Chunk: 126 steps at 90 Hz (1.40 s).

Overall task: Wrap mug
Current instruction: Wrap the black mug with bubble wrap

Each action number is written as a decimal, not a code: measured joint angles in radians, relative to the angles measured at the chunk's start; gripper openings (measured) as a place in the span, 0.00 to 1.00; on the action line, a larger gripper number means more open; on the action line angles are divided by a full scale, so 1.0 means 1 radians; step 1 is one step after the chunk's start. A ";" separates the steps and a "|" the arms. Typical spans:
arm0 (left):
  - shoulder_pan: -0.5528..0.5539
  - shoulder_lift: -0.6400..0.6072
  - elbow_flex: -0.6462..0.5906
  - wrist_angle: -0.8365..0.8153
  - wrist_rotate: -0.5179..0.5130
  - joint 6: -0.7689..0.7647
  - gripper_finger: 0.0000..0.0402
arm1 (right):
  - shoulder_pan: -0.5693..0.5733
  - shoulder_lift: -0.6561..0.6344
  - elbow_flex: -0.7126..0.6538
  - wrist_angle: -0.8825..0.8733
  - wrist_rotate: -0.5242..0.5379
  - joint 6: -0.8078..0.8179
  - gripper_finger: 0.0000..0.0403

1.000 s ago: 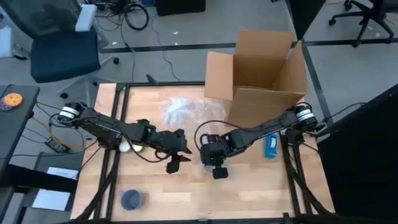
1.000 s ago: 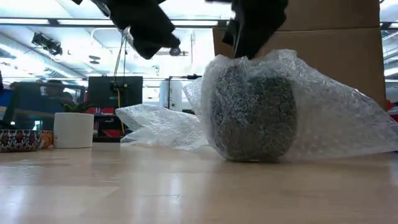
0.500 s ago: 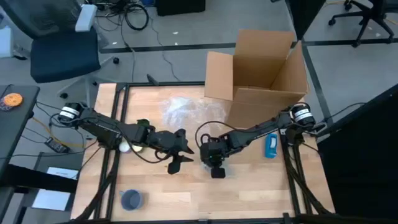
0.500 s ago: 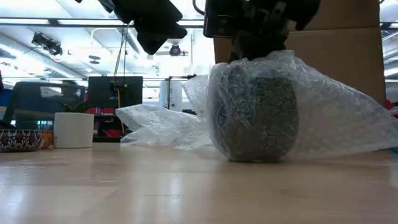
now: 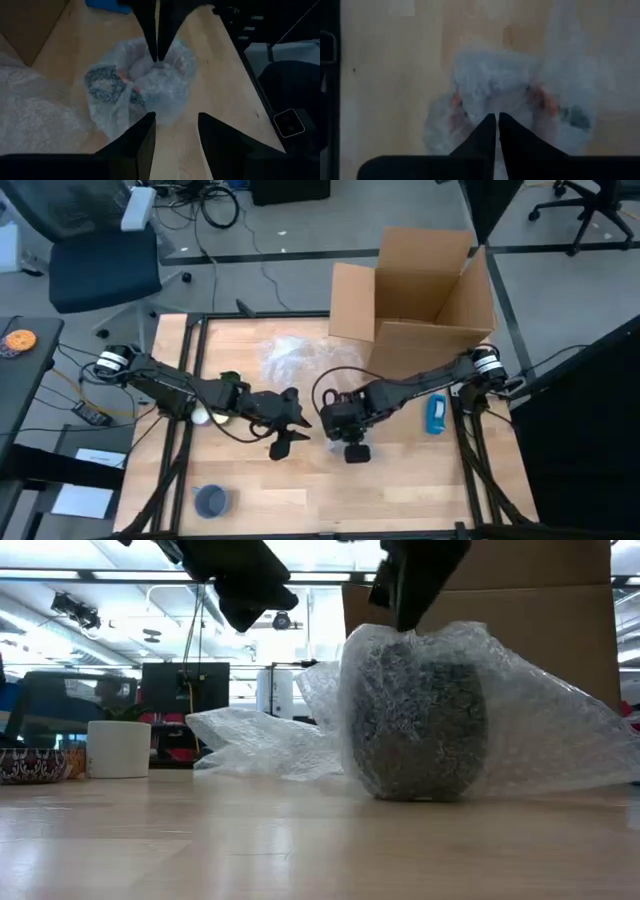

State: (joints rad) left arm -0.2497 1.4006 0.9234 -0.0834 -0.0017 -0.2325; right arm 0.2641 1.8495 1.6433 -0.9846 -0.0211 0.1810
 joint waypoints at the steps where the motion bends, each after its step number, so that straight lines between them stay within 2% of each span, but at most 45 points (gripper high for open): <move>1: 0.000 0.000 0.000 0.001 0.000 0.000 0.33 | 0.001 0.000 0.002 0.003 0.001 0.000 0.00; 16: 0.000 0.000 0.000 0.003 0.000 -0.003 0.33 | 0.010 -0.002 -0.043 0.098 0.028 -0.012 0.00; 39: -0.007 0.013 -0.012 0.054 0.000 -0.007 0.33 | -0.007 -0.005 -0.256 0.199 0.019 0.021 0.00; 58: -0.009 0.105 -0.028 0.153 0.034 -0.007 0.33 | -0.020 -0.010 -0.338 0.261 -0.025 0.052 0.00; 82: -0.008 0.229 -0.029 0.340 0.049 -0.007 0.33 | -0.017 0.001 -0.257 0.218 -0.019 0.019 0.00; 113: -0.007 0.322 -0.029 0.495 0.031 -0.007 0.33 | 0.012 0.001 -0.023 -0.144 0.071 0.004 0.00; 126: -0.007 0.351 -0.028 0.518 0.022 -0.011 0.33 | 0.048 -0.001 0.048 -0.107 0.085 0.000 0.00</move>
State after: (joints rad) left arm -0.2566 1.7515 0.8955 0.4348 0.0207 -0.2437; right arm 0.3121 1.8487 1.6912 -1.0914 0.0634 0.1813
